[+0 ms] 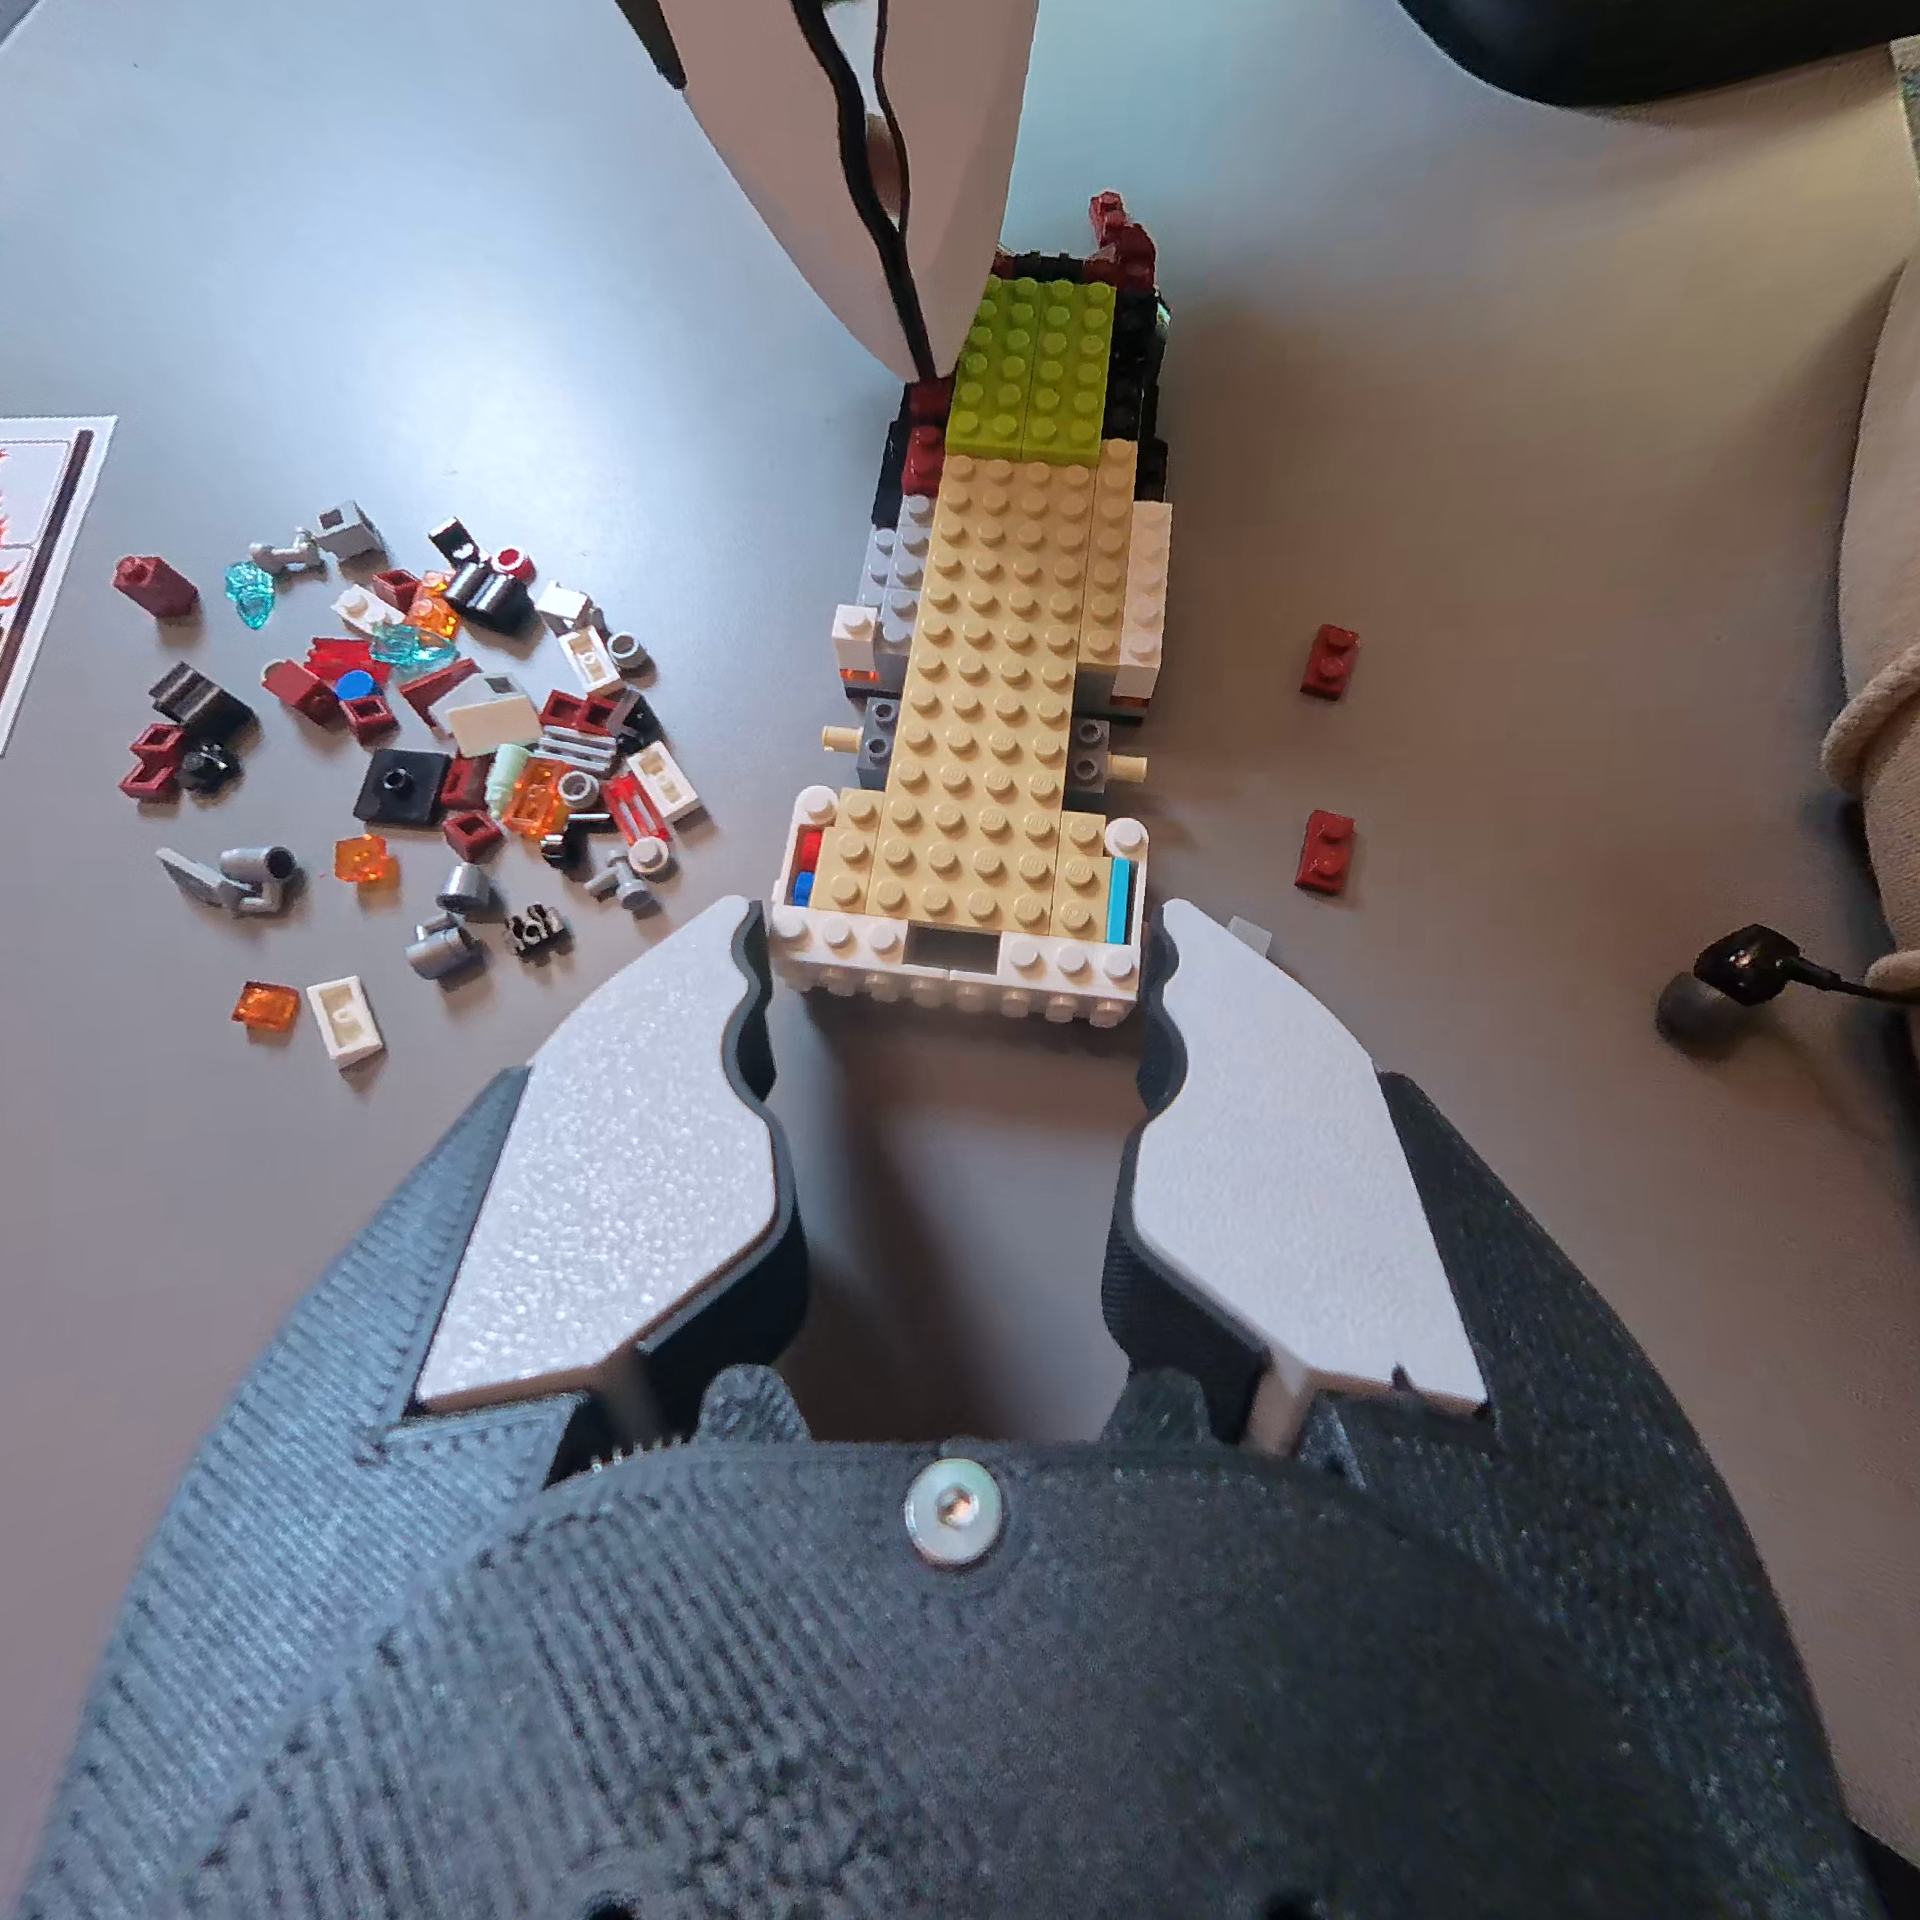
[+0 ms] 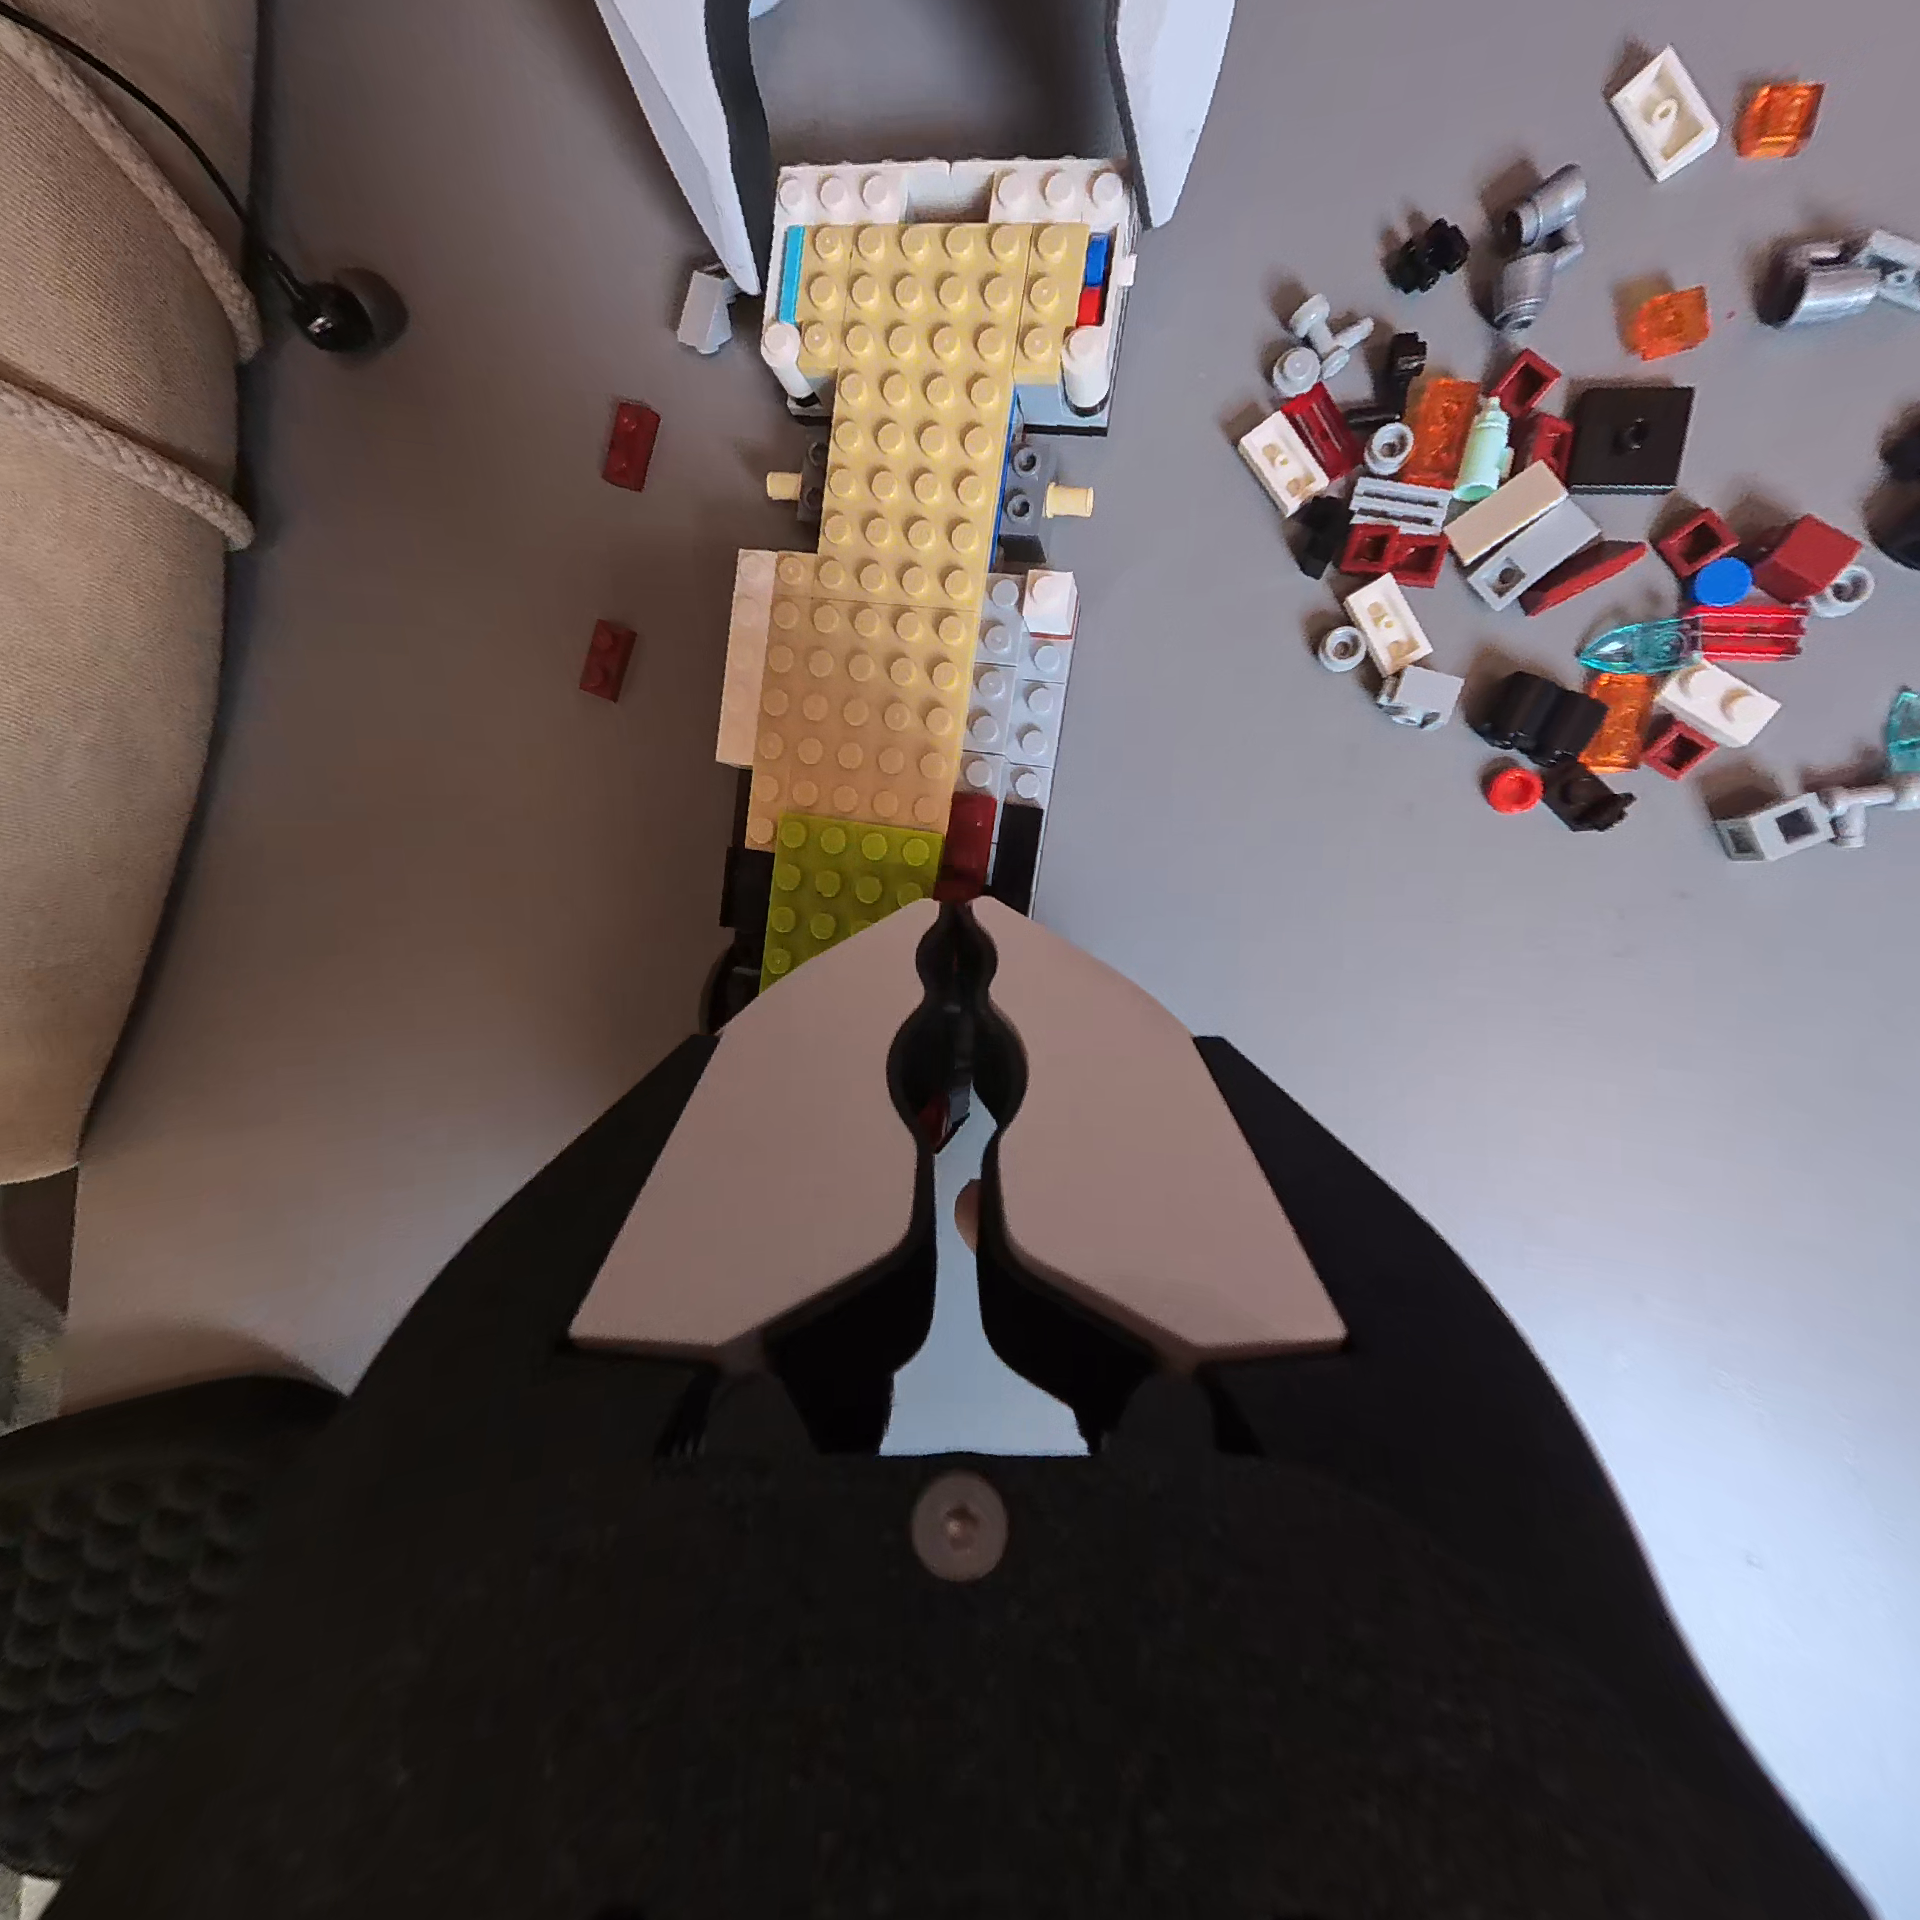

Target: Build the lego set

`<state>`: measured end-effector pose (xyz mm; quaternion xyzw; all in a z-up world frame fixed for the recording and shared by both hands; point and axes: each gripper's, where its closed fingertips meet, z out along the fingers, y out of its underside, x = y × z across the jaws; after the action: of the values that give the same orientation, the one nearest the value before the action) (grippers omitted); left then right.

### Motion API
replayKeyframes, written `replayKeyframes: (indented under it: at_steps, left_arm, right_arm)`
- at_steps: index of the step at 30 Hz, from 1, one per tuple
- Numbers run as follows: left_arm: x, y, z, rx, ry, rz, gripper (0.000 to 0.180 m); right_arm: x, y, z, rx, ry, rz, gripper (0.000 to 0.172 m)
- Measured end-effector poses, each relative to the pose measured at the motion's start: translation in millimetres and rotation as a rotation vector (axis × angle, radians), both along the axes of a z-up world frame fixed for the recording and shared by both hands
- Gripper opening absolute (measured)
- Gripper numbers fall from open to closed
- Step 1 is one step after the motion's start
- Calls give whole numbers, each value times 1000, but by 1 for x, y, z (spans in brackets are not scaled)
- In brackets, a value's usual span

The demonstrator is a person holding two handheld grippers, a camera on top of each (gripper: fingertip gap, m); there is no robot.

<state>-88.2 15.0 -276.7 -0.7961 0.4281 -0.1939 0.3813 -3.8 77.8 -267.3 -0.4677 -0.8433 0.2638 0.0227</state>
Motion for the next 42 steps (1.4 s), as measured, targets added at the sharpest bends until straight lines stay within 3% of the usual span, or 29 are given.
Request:
replayKeyframes:
  at_steps: [10, 23, 27, 30, 33, 42]
  left_arm:
    - [0, 0, 0, -6, 1, 6, 69]
    - [0, 1, 0, -4, 2, 13, 69]
    - [-1, 1, 0, -2, 2, 13, 69]
    - [-1, 2, 0, 1, 1, 20, 69]
    - [-1, 2, 1, 3, 4, 20, 69]
    - [-1, 1, 1, 7, 14, 19, 69]
  right_arm:
    - [2, 0, -1, 145, -1, 41, 0]
    - [2, -1, -1, 143, -39, -28, 0]
    - [1, 0, 0, 166, 19, -37, 0]
    - [-4, -5, 24, 54, 154, -152, 13]
    - [4, -6, 42, 57, 264, -263, 24]
    - [31, -70, 4, 63, 289, -491, 21]
